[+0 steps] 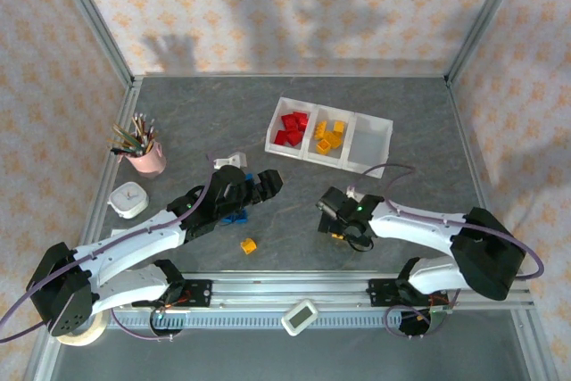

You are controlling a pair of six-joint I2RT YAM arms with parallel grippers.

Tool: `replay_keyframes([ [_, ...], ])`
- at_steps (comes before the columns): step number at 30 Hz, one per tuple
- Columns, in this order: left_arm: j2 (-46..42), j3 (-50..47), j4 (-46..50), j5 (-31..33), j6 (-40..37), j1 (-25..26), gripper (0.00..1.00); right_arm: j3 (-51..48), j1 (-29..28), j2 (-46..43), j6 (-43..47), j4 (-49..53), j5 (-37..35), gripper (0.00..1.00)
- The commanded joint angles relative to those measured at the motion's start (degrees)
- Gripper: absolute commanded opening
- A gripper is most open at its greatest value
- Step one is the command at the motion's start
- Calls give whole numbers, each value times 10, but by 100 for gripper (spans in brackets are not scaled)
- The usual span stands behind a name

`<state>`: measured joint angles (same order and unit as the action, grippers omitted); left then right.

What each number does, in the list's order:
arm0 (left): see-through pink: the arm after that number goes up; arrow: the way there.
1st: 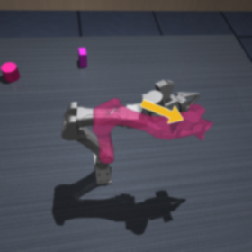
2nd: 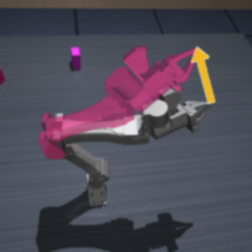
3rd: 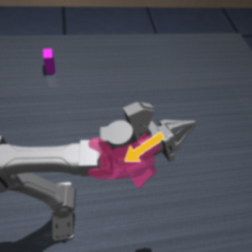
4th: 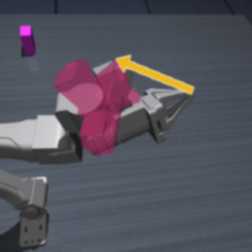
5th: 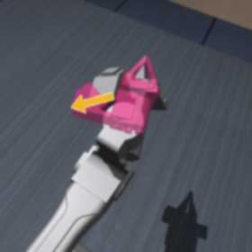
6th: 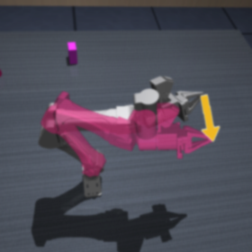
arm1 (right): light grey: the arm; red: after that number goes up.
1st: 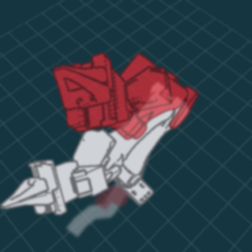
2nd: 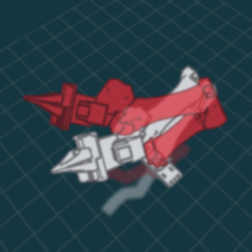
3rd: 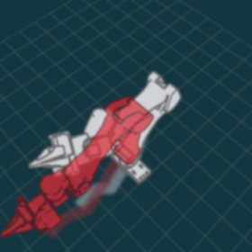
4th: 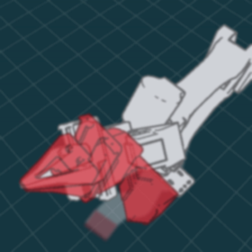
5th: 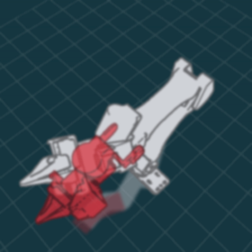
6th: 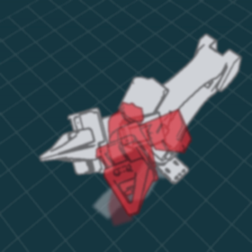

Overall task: Sort the legos into containers by color
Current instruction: Pick up the lego from the bottom-center of the table.

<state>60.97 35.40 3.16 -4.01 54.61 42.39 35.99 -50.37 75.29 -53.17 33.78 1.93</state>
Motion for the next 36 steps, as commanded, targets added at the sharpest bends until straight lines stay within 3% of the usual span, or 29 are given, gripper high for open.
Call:
replay_keyframes([
  [1, -8, -2, 3, 13, 2, 4, 99, 2, -3, 8, -14, 36, -30, 89],
  [18, 1, 3, 1, 11, 2, 4, 99, 9, -10, 34, 17, 7, -26, 61],
  [25, 1, 9, 3, 12, -4, 4, 99, 49, -7, 9, 44, 10, -50, 57],
  [36, 12, 72, 34, -4, -62, -51, 99, 228, 104, 82, 210, -10, -96, 58],
])
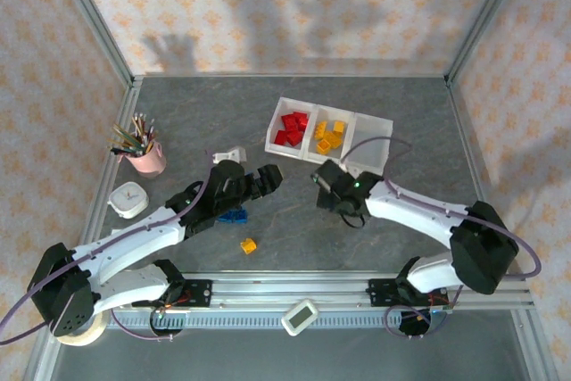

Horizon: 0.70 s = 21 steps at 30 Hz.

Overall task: Sort the legos into containers by color
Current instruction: Pick up the lego from the bottom-center of the table, then place the lego in the container.

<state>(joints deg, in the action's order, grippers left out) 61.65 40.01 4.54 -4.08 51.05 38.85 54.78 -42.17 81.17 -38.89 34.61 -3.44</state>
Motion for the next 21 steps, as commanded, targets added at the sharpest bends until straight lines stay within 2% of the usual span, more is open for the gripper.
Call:
replay_keyframes([
  [1, 7, 32, 23, -8, -32, -23, 99, 58, 35, 39, 81, -24, -50, 58],
  [5, 17, 52, 30, -4, -50, -40, 99, 135, 85, 107, 132, -49, -44, 58],
  [11, 35, 59, 2, -12, -47, -71, 99, 252, 126, 211, 169, -74, -47, 58],
  [16, 49, 72, 1, -11, -52, -78, 99, 340, 147, 290, 196, -65, -60, 58],
  [21, 49, 78, 7, -9, -56, -80, 99, 379, 162, 325, 203, -67, -45, 63],
])
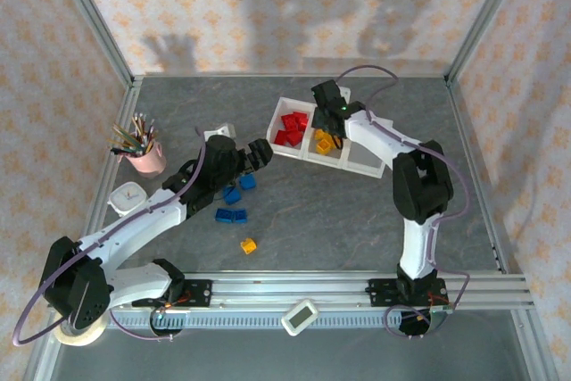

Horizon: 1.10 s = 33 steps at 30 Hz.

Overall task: Sort the legos into containers by color
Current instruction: Place the lego in the container, then pick up the lego from the bottom-center of the table.

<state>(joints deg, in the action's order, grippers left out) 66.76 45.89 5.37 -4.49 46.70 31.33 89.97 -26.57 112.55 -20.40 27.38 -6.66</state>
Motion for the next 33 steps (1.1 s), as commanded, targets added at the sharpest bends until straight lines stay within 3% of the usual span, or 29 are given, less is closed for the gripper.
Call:
replay_keyframes([
  [1, -3, 19, -3, -4, -11, -6, 99, 39, 8, 16, 17, 13, -14, 64],
  [5, -2, 21, -8, -9, -11, -6, 99, 47, 8, 1, 19, 10, 0, 71],
  [15, -5, 30, -4, -14, -13, -7, 99, 30, 1, -43, 24, 33, 20, 77],
  [23, -50, 12, 30, -5, -20, -8, 99, -55, -66, -118, 22, 35, 37, 81],
  [33, -129, -27, 127, 28, -17, -11, 99, -156, -213, -171, -13, 25, 50, 85],
])
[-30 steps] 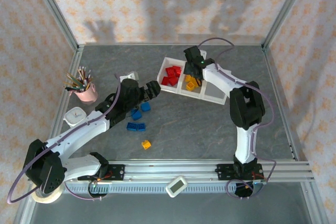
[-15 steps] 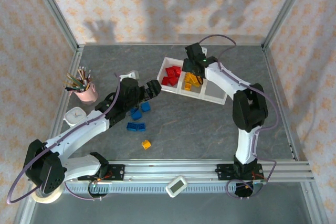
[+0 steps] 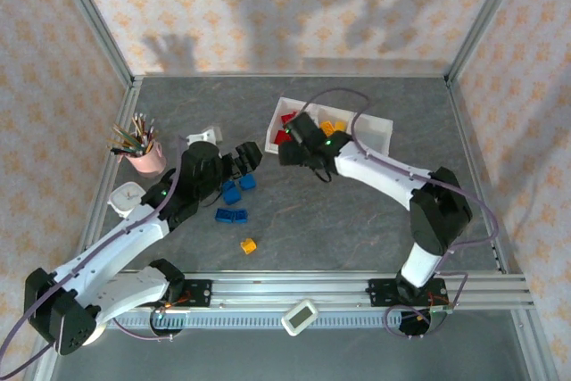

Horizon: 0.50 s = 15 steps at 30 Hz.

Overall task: Sort the legos into containers by color
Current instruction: Pick up the lego from the bottom-center of the table.

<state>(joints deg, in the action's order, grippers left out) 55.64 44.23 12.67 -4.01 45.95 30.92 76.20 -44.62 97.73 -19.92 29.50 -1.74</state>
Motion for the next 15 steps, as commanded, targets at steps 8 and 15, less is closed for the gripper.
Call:
replay_keyframes([
  [8, -86, -16, 162, 67, 11, -10, 99, -58, -152, -15, -43, -33, 18, 88],
  [15, -145, -35, 240, 85, 53, -10, 99, -102, -237, -9, -57, -71, 35, 88],
])
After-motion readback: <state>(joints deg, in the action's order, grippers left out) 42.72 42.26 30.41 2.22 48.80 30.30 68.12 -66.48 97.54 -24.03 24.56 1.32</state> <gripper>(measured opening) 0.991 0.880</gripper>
